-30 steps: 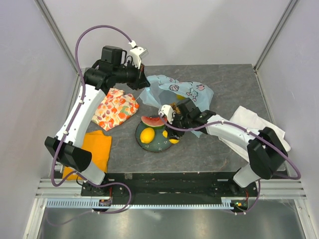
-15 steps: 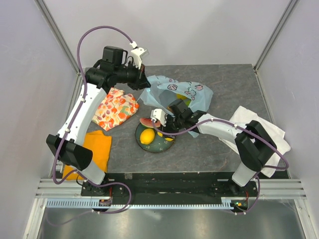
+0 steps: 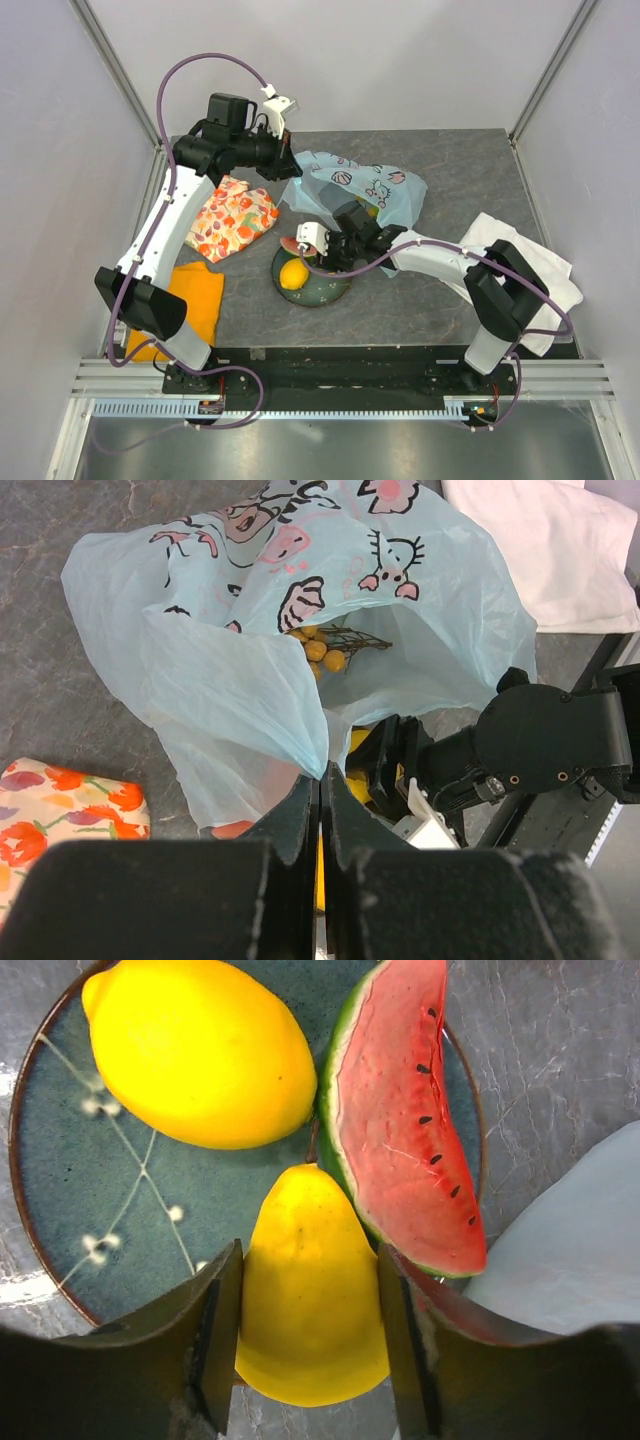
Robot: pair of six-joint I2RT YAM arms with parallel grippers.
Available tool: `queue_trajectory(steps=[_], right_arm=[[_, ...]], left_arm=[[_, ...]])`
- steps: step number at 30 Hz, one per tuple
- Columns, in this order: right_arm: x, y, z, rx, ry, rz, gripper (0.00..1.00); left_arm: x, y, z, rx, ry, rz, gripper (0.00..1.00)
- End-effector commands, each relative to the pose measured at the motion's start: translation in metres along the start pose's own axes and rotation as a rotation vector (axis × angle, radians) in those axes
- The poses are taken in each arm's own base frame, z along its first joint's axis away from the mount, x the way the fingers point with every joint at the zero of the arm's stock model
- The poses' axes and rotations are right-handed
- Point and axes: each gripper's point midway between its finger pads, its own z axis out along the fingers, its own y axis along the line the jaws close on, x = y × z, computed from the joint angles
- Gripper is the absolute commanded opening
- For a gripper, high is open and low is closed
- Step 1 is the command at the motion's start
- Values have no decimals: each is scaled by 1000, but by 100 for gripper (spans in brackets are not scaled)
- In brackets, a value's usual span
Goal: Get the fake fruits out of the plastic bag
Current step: Place the fake fruit on the plate, then take out the fake fruit from the plastic bag.
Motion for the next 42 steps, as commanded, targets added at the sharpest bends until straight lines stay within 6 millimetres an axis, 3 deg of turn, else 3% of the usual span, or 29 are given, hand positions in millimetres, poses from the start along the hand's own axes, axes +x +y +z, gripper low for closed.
queue_trajectory(steps=[1,2,6,8,15,19,23,24,27,32,33,35,36,38,39,42], right_arm=[[13,-11,2,52,66,-8,85],[11,-13,-1,64,65,-1,98],[1,-16,-20,88,64,17,98],[-15,-23,-37,114,40,23,98],[-62,-27,-119,172,-27,32,98],[-62,-40,-146,239,-23,88,98],[-37,-61,-138,280,24,188,92],[-24,-67,-129,273,47,222,86],[-11,-83,-109,275,47,269,76],[25,-125,-75,313,118,407,68],[24,-146,-79,352,105,433,67],[39,-164,-68,392,136,483,67],[41,-184,-76,447,136,497,68],[57,-201,-73,488,162,525,69],[65,-216,-82,538,173,543,71],[93,-236,-90,597,224,566,75]], left_arm=[[-4,-3,-1,28,-16,15,2],[-4,-3,-2,28,-17,16,2],[-4,-5,-2,36,-18,16,2],[-6,-6,-2,41,-23,19,2],[-21,-12,-8,57,-62,33,2],[-20,-15,-4,90,-57,22,2],[-17,-20,0,131,-49,-2,2],[-18,-21,0,138,-53,-10,2],[-21,-26,2,168,-57,-29,2],[-27,-37,6,253,-67,-54,2],[-27,-39,6,265,-65,-57,2],[-26,-44,6,297,-65,-58,2],[-26,-44,7,303,-64,-58,2],[-22,-47,9,323,-53,-65,2],[-19,-46,12,327,-44,-73,2],[-17,-44,16,328,-39,-69,2]])
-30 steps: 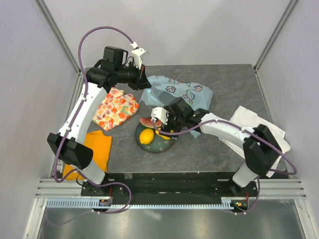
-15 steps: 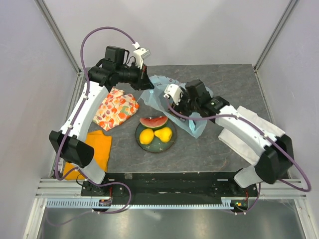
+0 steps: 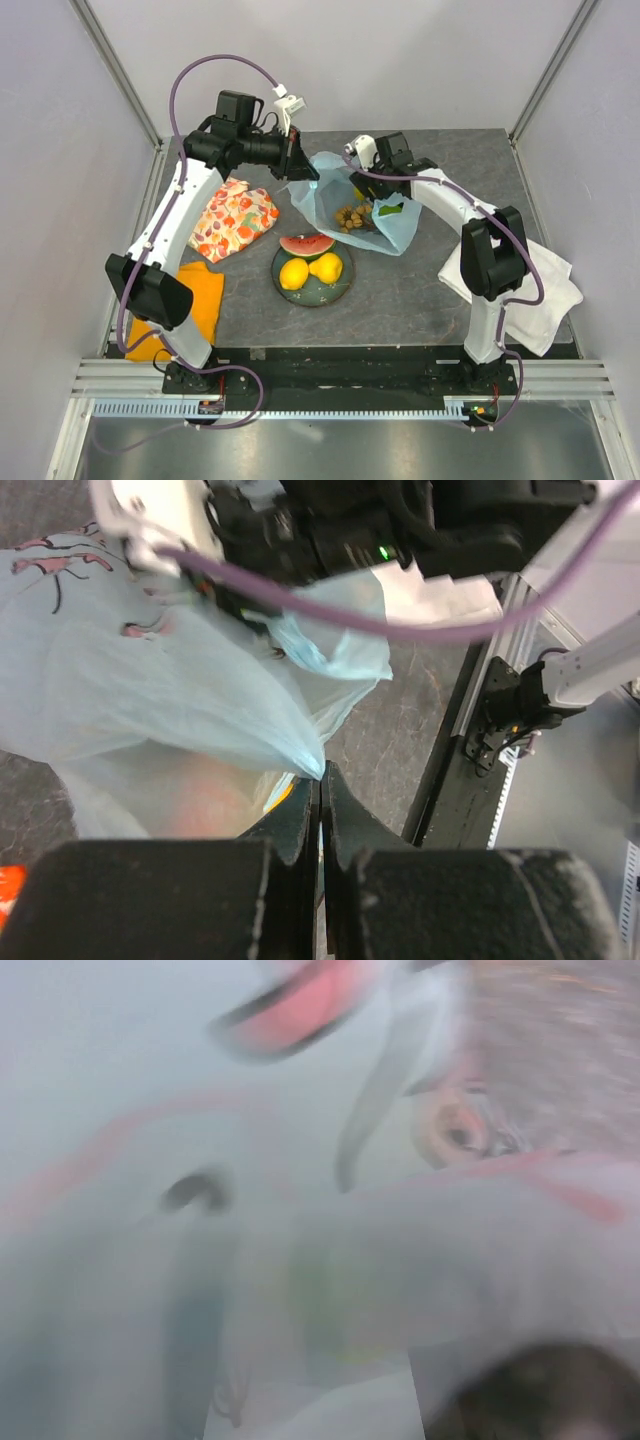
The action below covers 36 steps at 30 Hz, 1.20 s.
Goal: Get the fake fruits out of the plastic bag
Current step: Take out the fake fruit from the plastic bag.
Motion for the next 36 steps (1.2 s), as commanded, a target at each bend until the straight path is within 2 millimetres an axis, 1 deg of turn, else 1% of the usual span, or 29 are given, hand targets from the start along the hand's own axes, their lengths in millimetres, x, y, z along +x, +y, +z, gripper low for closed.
queue_trajectory(steps=[1,2,4,6,9,10,11,12,13,15,16,18,19,20,22,26,27,28,29,30,31,32,33,34,35,36], right_arm=[[-6,-59,-1,166,-13,64,76],[0,-71,2,183,0,77,77],[7,-82,8,206,19,104,78],[8,-96,9,236,23,123,80],[15,-111,22,287,54,132,84],[18,-115,30,303,69,136,86],[22,-121,34,310,76,146,87],[23,-124,38,310,81,149,88],[24,-125,47,302,85,147,89],[29,-128,56,301,104,134,90],[33,-132,65,310,121,129,90],[45,-141,70,357,181,123,91],[50,-142,77,364,204,120,91],[57,-147,77,391,234,116,92],[68,-145,79,396,273,107,92],[77,-144,70,406,323,92,93],[79,-142,68,396,336,78,91],[81,-139,64,381,340,68,79],[81,-137,62,370,340,56,72],[72,-137,55,353,309,47,66],[72,-133,53,339,303,43,55],[67,-133,49,330,286,44,52],[55,-135,38,333,249,46,49],[46,-130,35,305,219,46,43],[40,-130,29,301,198,47,41],[25,-131,15,301,154,52,40]], left_arm=[[-8,-6,6,57,-17,4,2],[-10,-6,6,55,-18,10,2],[-13,-7,6,56,-23,18,2],[-13,-9,8,69,-20,14,2],[-7,-6,16,86,-2,-4,2],[-4,-5,20,91,7,-12,2],[-3,-4,22,94,13,-17,2],[-2,-4,24,103,16,-23,2],[-2,-5,25,107,17,-27,2],[-2,-1,30,113,23,-34,1],[-5,-1,30,111,18,-28,1],[-6,2,32,110,17,-29,2],[-9,1,32,111,12,-20,2],[-10,2,32,108,11,-22,2],[-10,3,34,106,13,-21,2],[-8,7,36,94,17,-23,2],[-8,8,37,87,17,-23,2],[-8,8,38,84,19,-20,2],[-8,11,39,76,19,-19,2],[-9,11,39,71,18,-16,2],[-8,12,41,71,21,-17,1],[-8,14,42,70,24,-21,1],[-10,14,42,68,19,-13,2],[-9,16,45,64,23,-14,2],[-10,15,46,64,22,-9,2],[-12,16,46,57,19,-1,2]])
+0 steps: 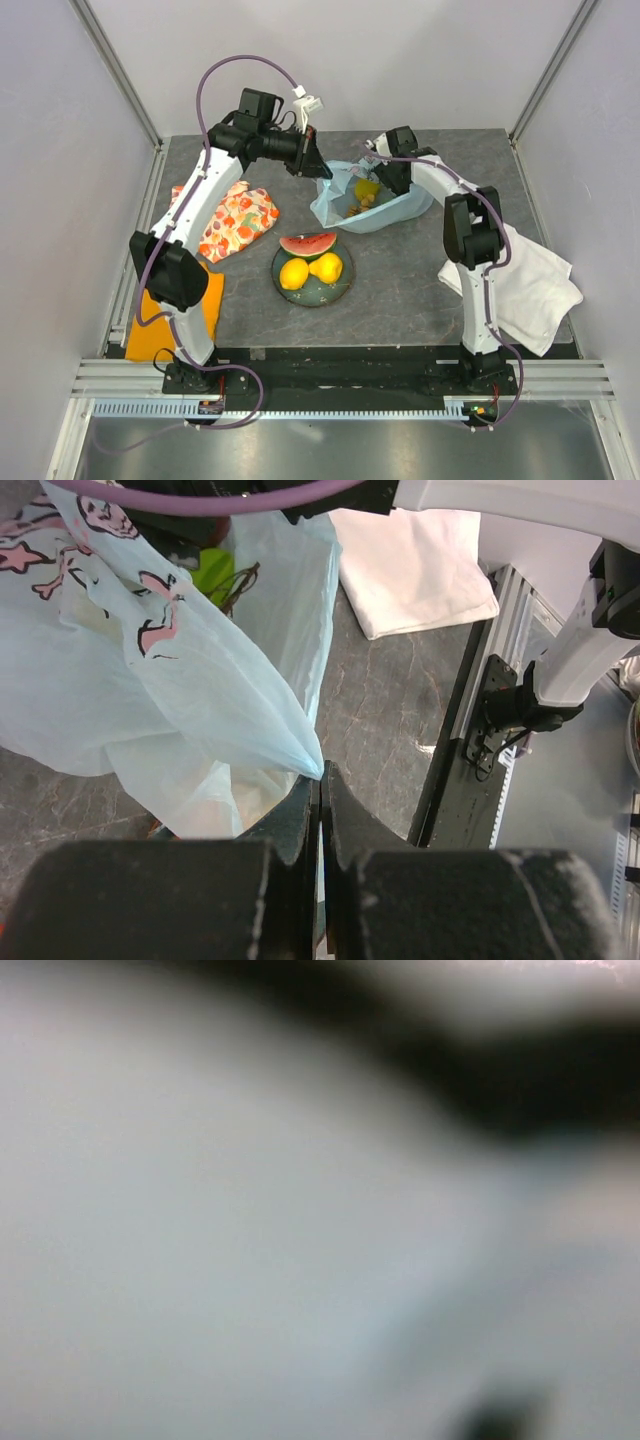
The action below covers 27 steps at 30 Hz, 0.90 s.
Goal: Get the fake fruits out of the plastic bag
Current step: Take out the fake fruit from the plastic bag.
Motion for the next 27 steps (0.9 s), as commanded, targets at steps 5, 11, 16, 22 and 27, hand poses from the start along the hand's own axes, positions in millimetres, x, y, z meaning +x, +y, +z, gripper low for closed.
queue_trajectory(steps=[5,11,16,22,27], right_arm=[[-48,4,-111,-208,-247,23,31],[-40,34,-165,-382,-358,27,30],[-34,60,-179,-557,-372,71,32],[-71,83,-237,-771,-506,140,31],[-94,108,-301,-819,-633,41,32]], left_arm=[[-18,-5,7,-25,-25,71,1],[-21,-8,8,-42,-27,101,2],[-24,-8,9,-62,-31,107,2],[-29,4,8,-125,-40,106,2],[-38,10,1,-163,-64,109,2]])
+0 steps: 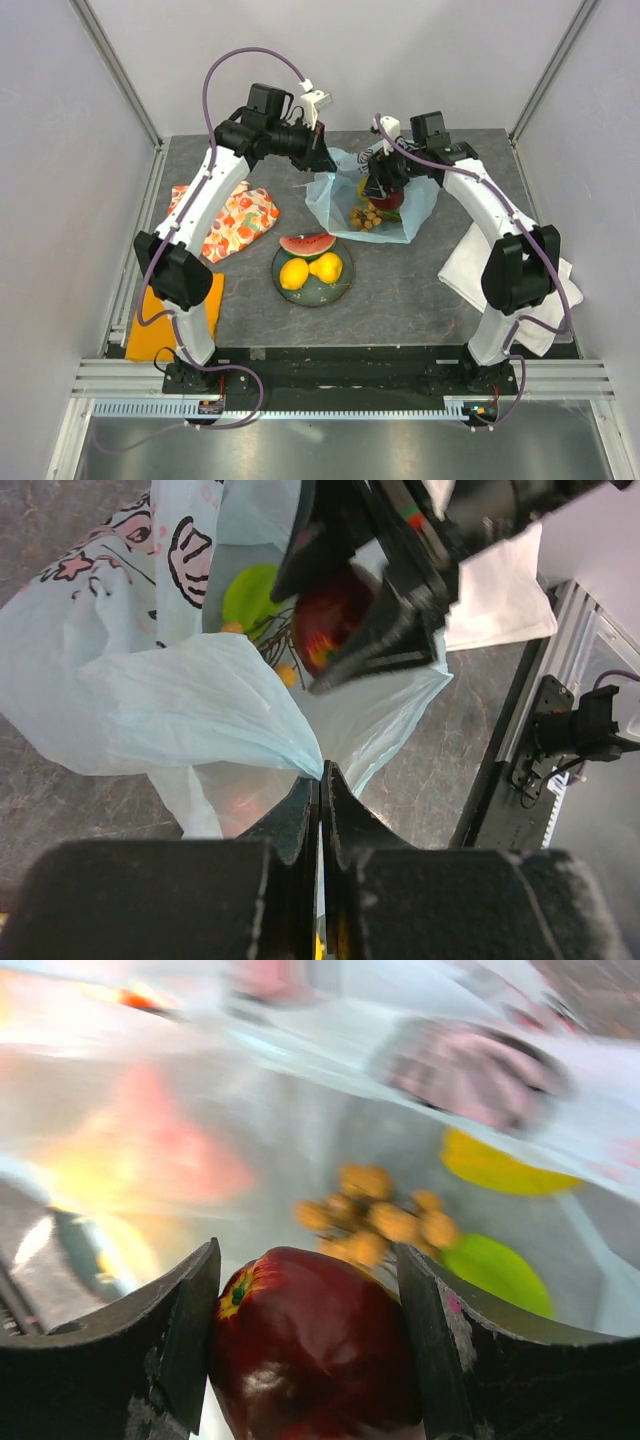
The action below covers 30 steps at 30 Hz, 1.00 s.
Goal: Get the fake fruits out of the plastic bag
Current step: Take out the fake fruit from the plastic bag, then place the fake fruit on the plate.
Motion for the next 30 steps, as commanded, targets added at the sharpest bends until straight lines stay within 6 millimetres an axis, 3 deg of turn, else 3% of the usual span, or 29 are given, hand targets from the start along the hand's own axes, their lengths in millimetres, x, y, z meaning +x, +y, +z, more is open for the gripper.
queue_trajectory(steps=[1,2,3,4,5,6,7,9,10,11,12,14,15,18,19,20,22,26,30], right_arm=[[-65,93,-32,-173,-166,-161,32],[-69,108,-40,-184,-182,-200,32],[-60,118,-38,-202,-166,-219,32],[-57,139,-35,-234,-160,-279,32],[-56,149,-40,-227,-164,-314,32],[-45,157,-37,-240,-143,-324,32],[-41,176,-35,-271,-135,-350,32],[-30,192,-35,-284,-115,-368,32],[-27,210,-34,-313,-113,-390,33],[-26,217,-36,-308,-114,-396,33],[-17,232,-33,-334,-97,-413,33],[-5,242,-27,-344,-63,-430,33],[4,254,-22,-353,-42,-467,33],[35,276,0,-392,43,-525,33],[41,279,7,-397,64,-532,33],[53,281,21,-403,99,-529,33],[55,284,37,-393,95,-517,32],[76,281,75,-370,136,-547,32],[98,280,97,-372,182,-569,32]], left_arm=[[-23,9,-7,-50,-56,39,2],[-26,10,-10,-62,-65,34,2],[-28,13,-13,-69,-73,30,6],[-30,15,-15,-74,-77,26,15],[-33,15,-20,-83,-86,27,26],[-36,18,-27,-96,-100,26,45],[-38,19,-33,-107,-109,26,52],[-43,17,-51,-121,-133,30,72],[-44,15,-57,-117,-141,29,74],[-43,15,-62,-118,-144,21,75],[-46,13,-77,-134,-166,25,75],[-42,14,-93,-153,-180,-14,75],[-46,4,-111,-163,-210,2,75],[-38,-6,-135,-187,-230,9,75],[-40,-19,-150,-197,-256,39,75],[-33,-19,-155,-213,-252,29,75],[-27,-35,-172,-227,-275,47,75],[-16,-41,-198,-283,-306,82,75],[-6,-48,-213,-306,-319,75,75]])
